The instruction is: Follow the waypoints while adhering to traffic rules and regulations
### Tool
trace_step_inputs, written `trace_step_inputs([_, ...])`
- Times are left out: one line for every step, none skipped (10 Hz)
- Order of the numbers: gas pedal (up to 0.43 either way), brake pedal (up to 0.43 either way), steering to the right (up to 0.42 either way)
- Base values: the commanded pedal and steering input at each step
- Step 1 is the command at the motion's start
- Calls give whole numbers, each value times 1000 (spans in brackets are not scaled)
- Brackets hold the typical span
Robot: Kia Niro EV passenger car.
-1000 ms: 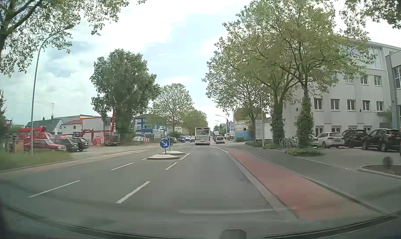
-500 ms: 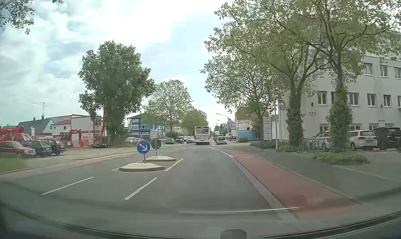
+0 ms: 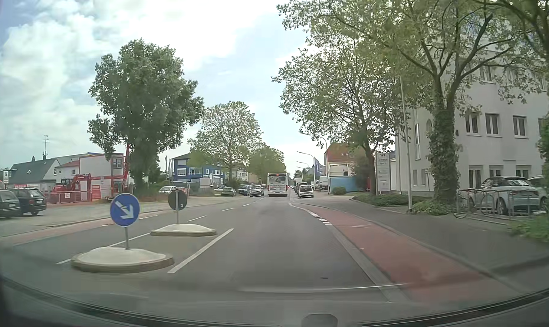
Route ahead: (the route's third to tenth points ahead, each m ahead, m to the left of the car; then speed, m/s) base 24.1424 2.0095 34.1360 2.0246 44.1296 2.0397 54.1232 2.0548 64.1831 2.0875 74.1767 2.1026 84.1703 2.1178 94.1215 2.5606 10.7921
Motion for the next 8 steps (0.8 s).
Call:
trace_step_inputs([67,18,-5])
trace_step_inputs([59,18,-8])
trace_step_inputs([59,18,-10])
trace_step_inputs([59,18,-13])
trace_step_inputs([59,18,-16])
trace_step_inputs([47,18,-21])
trace_step_inputs([39,18,-25])
trace_step_inputs([39,18,-27])
